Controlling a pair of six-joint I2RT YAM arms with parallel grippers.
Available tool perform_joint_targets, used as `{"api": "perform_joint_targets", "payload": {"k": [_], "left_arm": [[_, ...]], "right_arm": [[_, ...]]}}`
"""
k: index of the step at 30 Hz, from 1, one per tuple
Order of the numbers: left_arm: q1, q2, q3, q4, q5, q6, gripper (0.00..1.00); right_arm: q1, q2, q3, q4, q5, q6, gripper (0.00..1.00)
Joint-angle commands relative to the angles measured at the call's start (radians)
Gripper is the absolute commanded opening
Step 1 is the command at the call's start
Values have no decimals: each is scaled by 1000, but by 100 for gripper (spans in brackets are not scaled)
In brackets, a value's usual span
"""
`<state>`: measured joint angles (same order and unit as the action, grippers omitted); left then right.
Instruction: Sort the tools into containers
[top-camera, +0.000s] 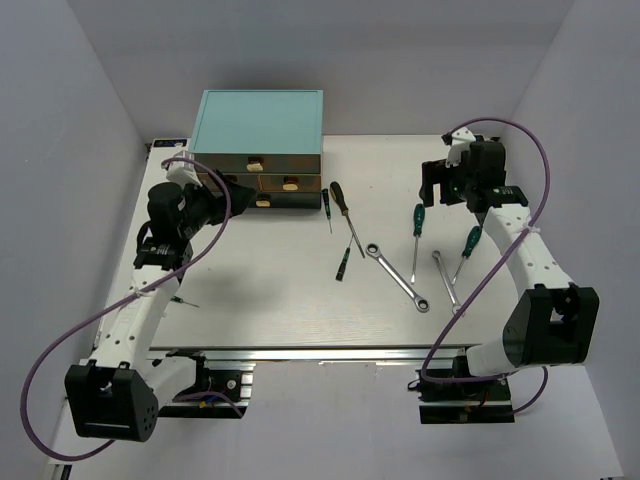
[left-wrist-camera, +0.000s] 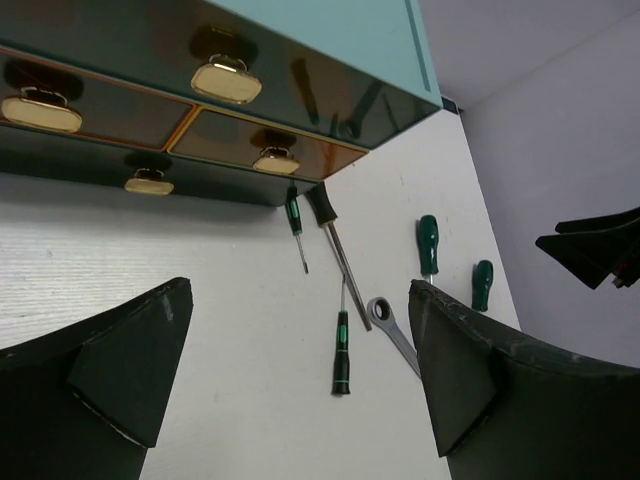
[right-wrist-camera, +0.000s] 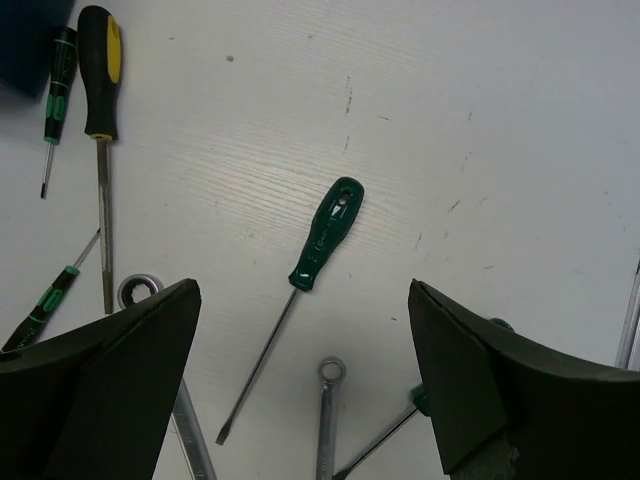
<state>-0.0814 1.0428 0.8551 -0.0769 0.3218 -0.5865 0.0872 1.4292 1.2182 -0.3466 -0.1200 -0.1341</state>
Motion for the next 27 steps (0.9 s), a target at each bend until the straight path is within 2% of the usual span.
{"api": "perform_joint_targets", "payload": {"k": [1, 3, 6, 10, 13, 14, 17, 19, 20, 21, 23, 24, 27], "left_arm": [[-1, 23, 19, 38, 59, -15, 98], [-11, 37, 28, 46, 56, -18, 98], [-30, 68, 48, 40, 34, -13, 95], [-63, 98, 70, 34, -18, -7, 86], [-87, 114, 82, 28, -61, -6, 71], [-89, 118, 84, 28, -69, -3, 60], [-93, 132, 91, 32, -96, 10, 36], [-95, 143, 101, 34, -110, 20, 27], [-95, 149, 104, 51, -109, 42, 27], [-95, 172, 125, 49, -107, 56, 33], [-95, 203, 165, 7, -121, 88, 52], [-93, 235, 186, -10, -127, 100, 66], [-95, 278, 255, -70, -168, 129, 73]], "right_arm": [[0, -13, 52, -23, -61, -7, 89], [2, -18, 60, -40, -125, -73, 89], [2, -30, 66, -98, -355, -216, 89], [5, -35, 72, -166, -551, -340, 89], [9, -33, 72, -176, -641, -366, 89], [11, -35, 66, -177, -656, -368, 89], [26, -39, 29, -88, -618, -242, 89], [34, -36, 14, -45, -569, -147, 89], [39, -35, 4, -19, -558, -116, 88], [42, -35, -11, 19, -566, -95, 85], [52, -33, -20, 58, -552, -24, 84], [71, -32, -19, 73, -531, -6, 84], [103, -26, -14, 86, -509, 40, 84]]}}
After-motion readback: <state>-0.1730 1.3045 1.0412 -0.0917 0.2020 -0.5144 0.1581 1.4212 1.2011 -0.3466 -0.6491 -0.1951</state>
